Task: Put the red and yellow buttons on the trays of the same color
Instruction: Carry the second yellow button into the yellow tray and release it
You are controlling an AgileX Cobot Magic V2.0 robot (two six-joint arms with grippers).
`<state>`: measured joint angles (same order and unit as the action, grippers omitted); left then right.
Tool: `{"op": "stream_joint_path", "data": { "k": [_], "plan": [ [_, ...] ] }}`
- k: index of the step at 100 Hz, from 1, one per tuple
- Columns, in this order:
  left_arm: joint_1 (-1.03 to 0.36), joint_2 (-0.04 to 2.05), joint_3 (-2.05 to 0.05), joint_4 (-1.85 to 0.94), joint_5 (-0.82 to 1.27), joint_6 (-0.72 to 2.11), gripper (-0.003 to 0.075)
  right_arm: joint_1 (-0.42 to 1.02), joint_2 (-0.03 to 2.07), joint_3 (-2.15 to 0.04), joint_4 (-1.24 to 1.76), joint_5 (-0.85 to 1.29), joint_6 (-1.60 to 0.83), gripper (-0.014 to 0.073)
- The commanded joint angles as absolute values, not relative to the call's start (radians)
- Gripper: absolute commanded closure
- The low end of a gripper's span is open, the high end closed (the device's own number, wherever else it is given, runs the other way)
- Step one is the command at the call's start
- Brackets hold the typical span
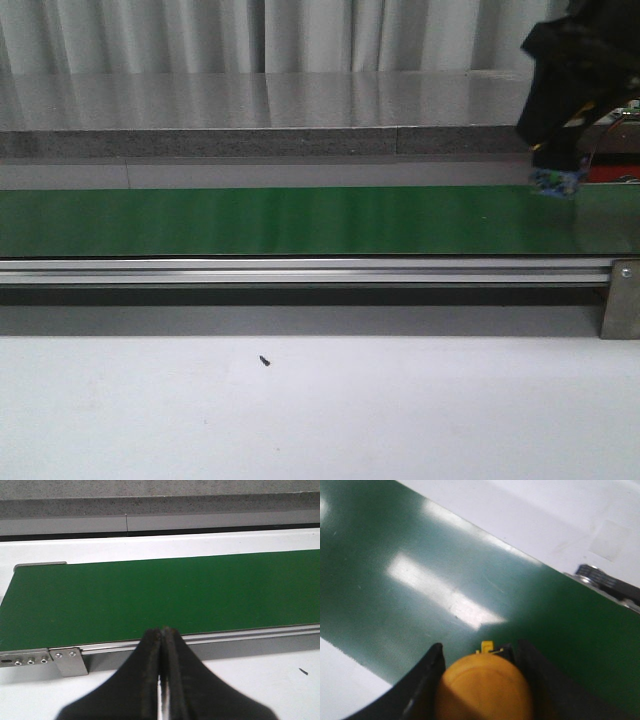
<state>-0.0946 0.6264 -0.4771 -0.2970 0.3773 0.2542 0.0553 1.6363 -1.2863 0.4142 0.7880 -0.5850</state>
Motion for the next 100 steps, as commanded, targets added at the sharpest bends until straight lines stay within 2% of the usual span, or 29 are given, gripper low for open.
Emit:
{"op": "stream_joint_path", "data": {
  "k": [1,34,58,75,100],
  "plan": [
    [-0.102,0.626,-0.503,-0.313,0.305,0.251,0.074,0.002,1.533,-1.316,0.439,0.815,-0.562,0.0366],
    [-0.102,0.626,-0.503,-0.313,0.305,0.251,0.074,-0.334,1.242,-1.11,0.44,0.832,-0.548,0.0366],
    [-0.102,0.626,-0.503,-0.313,0.305,0.251,0.074,-0.589,1.187,-0.924,0.44,0.744,-0.431,0.0366],
    [-0.102,0.626,-0.503,-0.313,0.305,0.251,0.074,-0.618,1.192,-0.863,0.44,0.622,-0.416,0.0366],
    [-0.102,0.626,-0.503,-0.313,0.305,0.251,0.074,-0.616,1.289,-0.861,0.441,0.623,-0.416,0.0366]
  ]
}}
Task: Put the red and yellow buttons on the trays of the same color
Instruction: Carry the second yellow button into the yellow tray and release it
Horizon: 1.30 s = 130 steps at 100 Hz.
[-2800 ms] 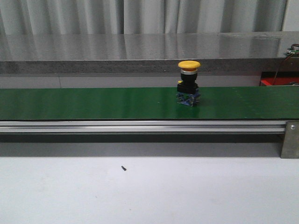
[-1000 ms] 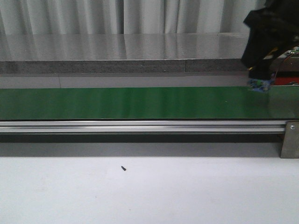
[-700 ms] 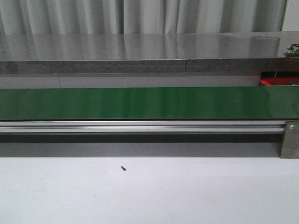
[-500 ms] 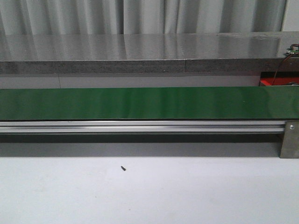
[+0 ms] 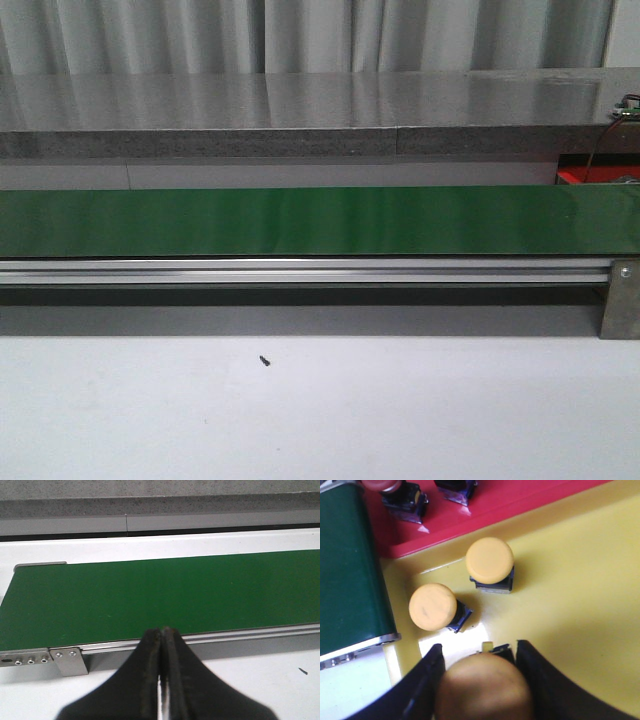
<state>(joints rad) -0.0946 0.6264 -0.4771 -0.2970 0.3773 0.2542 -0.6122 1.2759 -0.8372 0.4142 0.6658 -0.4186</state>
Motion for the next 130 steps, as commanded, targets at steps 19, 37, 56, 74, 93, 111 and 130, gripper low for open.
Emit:
{"op": "stream_joint_path", "data": {
  "k": [19,37,56,74,93,111,130],
  "plan": [
    [-0.102,0.626,-0.503,-0.313,0.305,0.251,0.074,-0.613,1.368,-0.861,0.445,0.601,-0.417,0.0366],
    [-0.102,0.626,-0.503,-0.313,0.305,0.251,0.074,-0.596,1.43,-0.858,0.445,0.577,-0.428,0.0366],
    [-0.102,0.626,-0.503,-0.313,0.305,0.251,0.074,-0.581,1.501,-0.858,0.445,0.552,-0.434,0.0366],
    [-0.102,0.626,-0.503,-0.313,0.305,0.251,0.074,-0.581,1.549,-0.858,0.447,0.541,-0.434,0.0365],
    [-0.102,0.626,-0.503,-0.313,0.305,0.251,0.074,-0.581,1.563,-0.858,0.447,0.543,-0.434,0.0295],
    [-0.102,0.626,-0.503,-0.313,0.305,0.251,0.074,-0.581,1.537,-0.858,0.466,0.548,-0.434,0.0113],
    [-0.102,0.626,-0.503,-0.313,0.305,0.251,0.074,-0.581,1.434,-0.858,0.49,0.553,-0.434,0.0103]
  ]
}}
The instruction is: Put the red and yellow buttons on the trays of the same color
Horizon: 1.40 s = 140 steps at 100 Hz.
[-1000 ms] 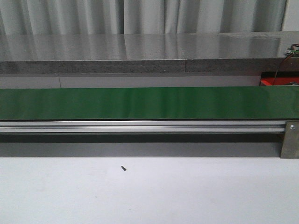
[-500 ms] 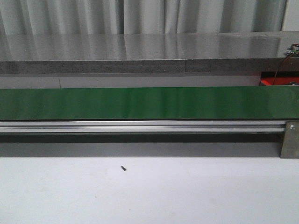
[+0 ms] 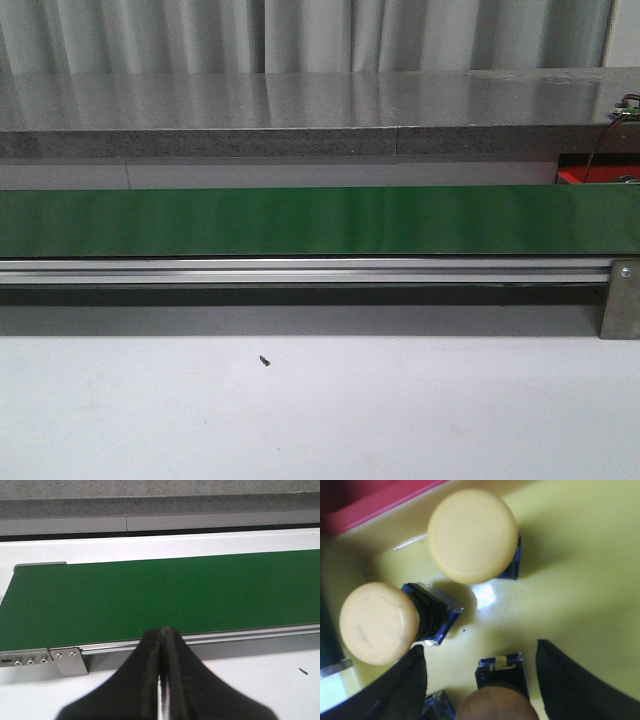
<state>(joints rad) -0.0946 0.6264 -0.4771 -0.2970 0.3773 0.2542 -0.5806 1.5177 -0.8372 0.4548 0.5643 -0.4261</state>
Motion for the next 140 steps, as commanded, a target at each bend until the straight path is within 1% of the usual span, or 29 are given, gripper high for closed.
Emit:
{"op": "stream_joint_path", "data": {
  "k": [1,13,40,58,65,72,73,74,79,93,110,123,140],
  "plan": [
    [-0.102,0.626,-0.503,-0.313,0.305,0.251,0.074,-0.581,1.423,-0.858,0.491,0.553,-0.434,0.0103],
    [-0.102,0.626,-0.503,-0.313,0.305,0.251,0.074,-0.551,1.321,-0.858,0.511,0.561,-0.445,0.0103],
    [-0.102,0.626,-0.503,-0.313,0.305,0.251,0.074,-0.338,1.089,-0.858,0.509,0.57,-0.512,0.0103],
    [-0.102,0.626,-0.503,-0.313,0.305,0.251,0.074,-0.244,0.952,-0.858,0.485,0.586,-0.527,0.0109],
    [-0.102,0.626,-0.503,-0.313,0.305,0.251,0.074,-0.217,0.912,-0.858,0.481,0.591,-0.546,0.0155],
    [-0.102,0.626,-0.503,-0.313,0.305,0.251,0.074,-0.192,0.882,-0.858,0.481,0.597,-0.579,0.0229],
    [-0.102,0.626,-0.503,-0.313,0.305,0.251,0.074,-0.184,0.878,-0.858,0.481,0.598,-0.582,0.0253],
    [-0.102,0.626,-0.503,-0.313,0.305,0.251,0.074,-0.184,0.875,-0.858,0.481,0.598,-0.583,0.0253],
    [-0.102,0.626,-0.503,-0.313,0.305,0.251,0.074,-0.168,0.864,-0.858,0.481,0.6,-0.584,0.0309],
    [-0.102,0.626,-0.503,-0.313,0.305,0.251,0.074,-0.136,0.86,-0.858,0.481,0.609,-0.584,0.0477],
    [-0.102,0.626,-0.503,-0.313,0.305,0.251,0.074,-0.133,0.862,-0.858,0.483,0.605,-0.584,0.0712],
    [-0.102,0.626,-0.503,-0.313,0.305,0.251,0.074,-0.133,0.862,-0.858,0.489,0.6,-0.584,0.0711],
    [-0.102,0.626,-0.503,-0.313,0.305,0.251,0.074,-0.133,0.862,-0.858,0.49,0.643,-0.584,0.0711]
  ]
}}
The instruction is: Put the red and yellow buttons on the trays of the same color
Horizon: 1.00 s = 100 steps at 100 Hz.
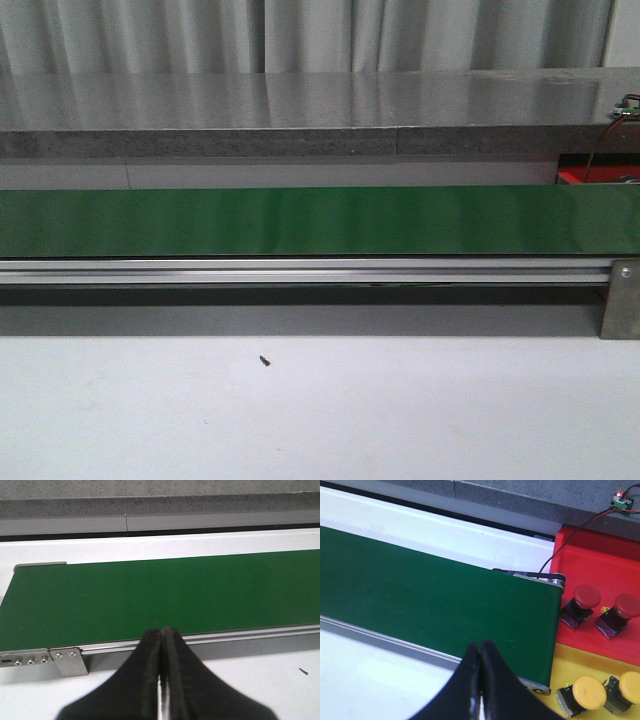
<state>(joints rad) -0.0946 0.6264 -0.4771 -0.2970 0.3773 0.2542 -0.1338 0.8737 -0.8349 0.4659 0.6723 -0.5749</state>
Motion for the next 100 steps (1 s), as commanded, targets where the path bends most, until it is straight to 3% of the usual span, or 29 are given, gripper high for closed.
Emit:
{"op": "stream_joint_path", "data": {
  "k": [1,18,25,32,44,54,77,100],
  "plan": [
    [-0.102,0.626,-0.503,-0.313,0.305,0.251,0.074,-0.133,0.862,-0.858,0.49,0.645,-0.584,0.0711],
    [-0.102,0.626,-0.503,-0.313,0.307,0.251,0.0729,-0.133,0.862,-0.858,0.49,0.645,-0.584,0.0711],
    [-0.102,0.626,-0.503,-0.313,0.316,0.251,0.0669,-0.133,0.862,-0.858,0.49,0.645,-0.584,0.0711],
    [-0.102,0.626,-0.503,-0.313,0.325,0.251,0.0552,-0.133,0.862,-0.858,0.49,0.645,-0.584,0.0711],
    [-0.102,0.626,-0.503,-0.313,0.326,0.251,0.0283,-0.133,0.862,-0.858,0.49,0.645,-0.584,0.0711],
    [-0.102,0.626,-0.503,-0.334,0.317,0.251,0.0169,-0.133,0.862,-0.858,0.49,0.645,-0.584,0.0711],
    [-0.073,0.638,-0.529,-0.332,0.326,0.213,0.0165,-0.133,0.862,-0.858,0.49,0.645,-0.584,0.0711],
    [0.133,0.816,-0.753,-0.319,0.393,0.19,0.0165,-0.133,0.862,-0.858,0.49,0.645,-0.584,0.0711]
  ]
}}
